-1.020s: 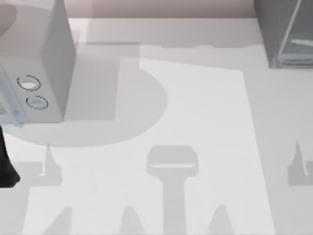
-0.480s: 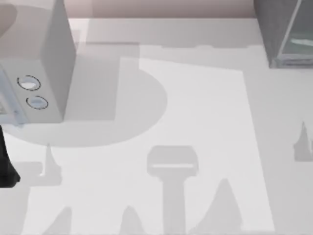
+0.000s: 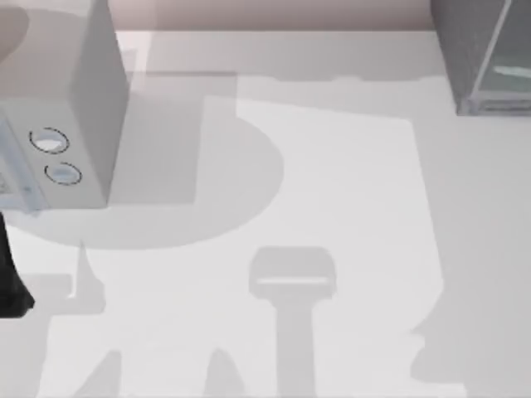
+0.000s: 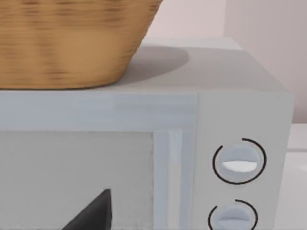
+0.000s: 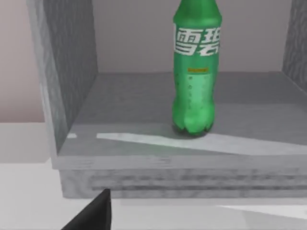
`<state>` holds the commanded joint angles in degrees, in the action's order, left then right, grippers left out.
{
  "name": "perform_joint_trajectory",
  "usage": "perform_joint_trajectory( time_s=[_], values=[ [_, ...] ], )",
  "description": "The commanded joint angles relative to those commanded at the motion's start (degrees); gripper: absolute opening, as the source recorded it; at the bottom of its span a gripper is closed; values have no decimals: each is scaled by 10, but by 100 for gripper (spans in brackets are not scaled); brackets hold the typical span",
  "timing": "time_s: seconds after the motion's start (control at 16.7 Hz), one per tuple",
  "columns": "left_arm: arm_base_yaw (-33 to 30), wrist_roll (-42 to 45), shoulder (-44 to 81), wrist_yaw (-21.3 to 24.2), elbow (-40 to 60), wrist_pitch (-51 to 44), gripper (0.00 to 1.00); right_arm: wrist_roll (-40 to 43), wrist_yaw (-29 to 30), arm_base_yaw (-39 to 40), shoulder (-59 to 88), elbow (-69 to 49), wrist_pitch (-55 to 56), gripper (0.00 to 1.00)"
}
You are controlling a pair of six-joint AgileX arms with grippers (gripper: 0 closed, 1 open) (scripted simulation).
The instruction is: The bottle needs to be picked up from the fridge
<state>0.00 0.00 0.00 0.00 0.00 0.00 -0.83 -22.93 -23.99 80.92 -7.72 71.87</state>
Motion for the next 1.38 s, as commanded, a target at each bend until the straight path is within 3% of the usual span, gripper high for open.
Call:
perform_joint_trajectory(
  time_s=[0.24,0.48,0.96,1.38],
  values=[
    [0,0,0,0,0,0,100,-2,-43,-43,146,-18,136,100],
    [0,0,0,0,0,0,100,-2,-64,-65,215,-28,205,100],
    [0,0,0,0,0,0,100,-1,-55,-55,231,-46,196,100],
    [0,0,0,0,0,0,100,1,34,26,342,-282,80,100]
  ],
)
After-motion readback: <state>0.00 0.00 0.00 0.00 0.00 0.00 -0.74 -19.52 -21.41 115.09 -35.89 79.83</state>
